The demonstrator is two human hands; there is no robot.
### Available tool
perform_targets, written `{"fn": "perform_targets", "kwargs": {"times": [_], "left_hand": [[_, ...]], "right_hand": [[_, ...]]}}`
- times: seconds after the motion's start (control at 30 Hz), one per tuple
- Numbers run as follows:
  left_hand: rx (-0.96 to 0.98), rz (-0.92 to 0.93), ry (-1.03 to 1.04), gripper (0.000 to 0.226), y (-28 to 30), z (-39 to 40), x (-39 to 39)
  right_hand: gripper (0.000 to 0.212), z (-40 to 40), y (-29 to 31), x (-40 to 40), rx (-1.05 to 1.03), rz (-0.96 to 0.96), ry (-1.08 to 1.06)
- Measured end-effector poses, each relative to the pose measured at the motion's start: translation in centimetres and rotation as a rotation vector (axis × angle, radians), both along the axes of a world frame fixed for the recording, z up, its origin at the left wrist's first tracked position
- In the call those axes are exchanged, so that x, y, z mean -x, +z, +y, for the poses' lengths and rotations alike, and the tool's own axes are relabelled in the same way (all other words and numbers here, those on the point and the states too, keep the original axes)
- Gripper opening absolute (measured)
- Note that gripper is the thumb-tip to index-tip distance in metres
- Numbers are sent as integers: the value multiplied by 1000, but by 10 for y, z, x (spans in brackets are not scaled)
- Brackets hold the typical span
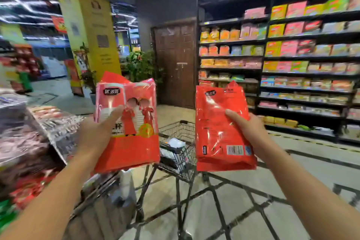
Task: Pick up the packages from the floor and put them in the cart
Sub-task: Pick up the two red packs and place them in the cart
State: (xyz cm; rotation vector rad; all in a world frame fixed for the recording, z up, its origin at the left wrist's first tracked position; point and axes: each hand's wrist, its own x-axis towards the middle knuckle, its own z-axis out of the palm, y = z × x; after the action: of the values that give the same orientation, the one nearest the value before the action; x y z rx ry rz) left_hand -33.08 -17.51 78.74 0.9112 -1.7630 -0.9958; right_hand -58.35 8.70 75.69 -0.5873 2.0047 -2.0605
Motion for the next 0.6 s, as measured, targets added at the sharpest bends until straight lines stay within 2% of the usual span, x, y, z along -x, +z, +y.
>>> {"fn": "perform_targets", "kwargs": {"times": [0.03,0.1,0.17,0.33,0.5,0.6], "left_hand": [[-19,6,-28,46,-8,3,26],[-35,6,-62,55,-23,0,78],[-55,9,-85,64,-31,-1,126],[-68,-6,-144,43,-48,-17,229],[-104,-51,-141,76,-74,-73,326],[-125,-47,-107,74,-87,-115,386]], "right_hand": [[44,9,-2,24,7,-2,-21],[54,24,-7,67,-9,-21,-58],[54,33,-11,107,-15,-44,-81],[47,26,-25,194,3,-108,-107],[40,-28,-42,276,17,-134,-103],[37,-78,-51,328,12,-133,-74]]}}
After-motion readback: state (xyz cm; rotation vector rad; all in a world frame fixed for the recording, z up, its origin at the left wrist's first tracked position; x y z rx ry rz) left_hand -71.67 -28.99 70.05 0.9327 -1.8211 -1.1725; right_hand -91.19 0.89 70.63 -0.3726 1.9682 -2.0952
